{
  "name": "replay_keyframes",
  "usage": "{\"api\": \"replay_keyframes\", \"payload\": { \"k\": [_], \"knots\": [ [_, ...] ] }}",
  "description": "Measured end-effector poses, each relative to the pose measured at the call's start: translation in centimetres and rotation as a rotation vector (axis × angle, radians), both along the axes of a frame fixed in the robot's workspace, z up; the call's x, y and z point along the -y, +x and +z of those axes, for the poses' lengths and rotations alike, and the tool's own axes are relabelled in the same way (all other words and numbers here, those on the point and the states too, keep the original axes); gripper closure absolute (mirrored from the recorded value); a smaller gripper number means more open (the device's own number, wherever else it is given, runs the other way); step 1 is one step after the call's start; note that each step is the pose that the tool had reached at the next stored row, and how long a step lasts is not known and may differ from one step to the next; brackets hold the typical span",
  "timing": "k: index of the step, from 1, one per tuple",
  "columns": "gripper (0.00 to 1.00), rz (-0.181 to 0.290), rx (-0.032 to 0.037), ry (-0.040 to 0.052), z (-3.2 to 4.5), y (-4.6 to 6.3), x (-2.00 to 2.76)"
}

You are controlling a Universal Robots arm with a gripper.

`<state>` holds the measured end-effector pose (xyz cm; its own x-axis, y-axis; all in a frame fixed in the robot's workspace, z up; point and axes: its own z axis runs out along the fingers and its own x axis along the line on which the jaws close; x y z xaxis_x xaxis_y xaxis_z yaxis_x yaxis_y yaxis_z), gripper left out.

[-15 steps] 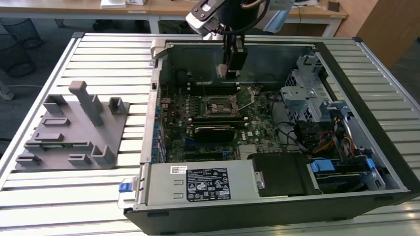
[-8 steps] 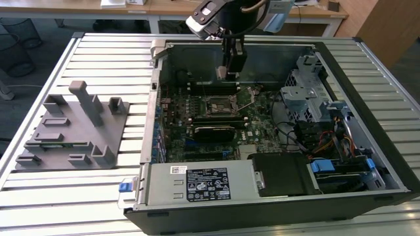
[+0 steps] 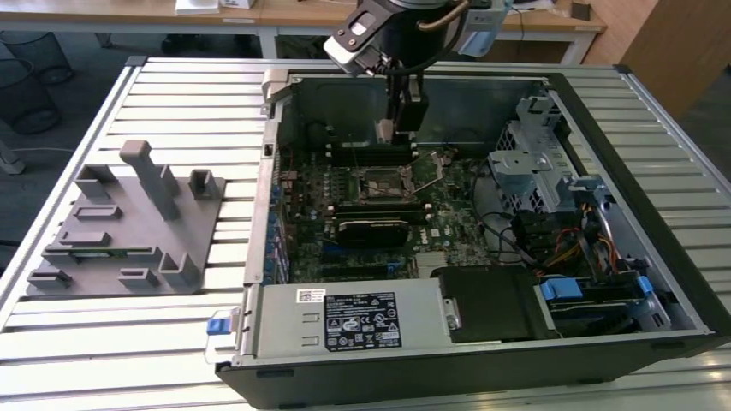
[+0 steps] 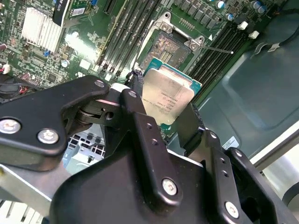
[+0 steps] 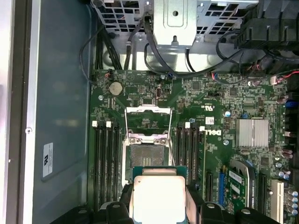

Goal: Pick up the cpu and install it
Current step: 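Place the cpu into insertion slot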

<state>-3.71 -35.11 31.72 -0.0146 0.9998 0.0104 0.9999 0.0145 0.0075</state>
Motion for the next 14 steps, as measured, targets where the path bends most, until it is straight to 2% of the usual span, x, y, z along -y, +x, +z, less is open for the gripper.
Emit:
{"api": "replay_keyframes", "payload": {
  "k": [4, 14],
  "knots": [
    [0.47, 0.0, 0.0007, 0.012, -0.2, 0.0, 0.0],
    [0.47, 0.001, 0.0032, 0.012, -0.54, 0.0, 0.0]
  ]
}}
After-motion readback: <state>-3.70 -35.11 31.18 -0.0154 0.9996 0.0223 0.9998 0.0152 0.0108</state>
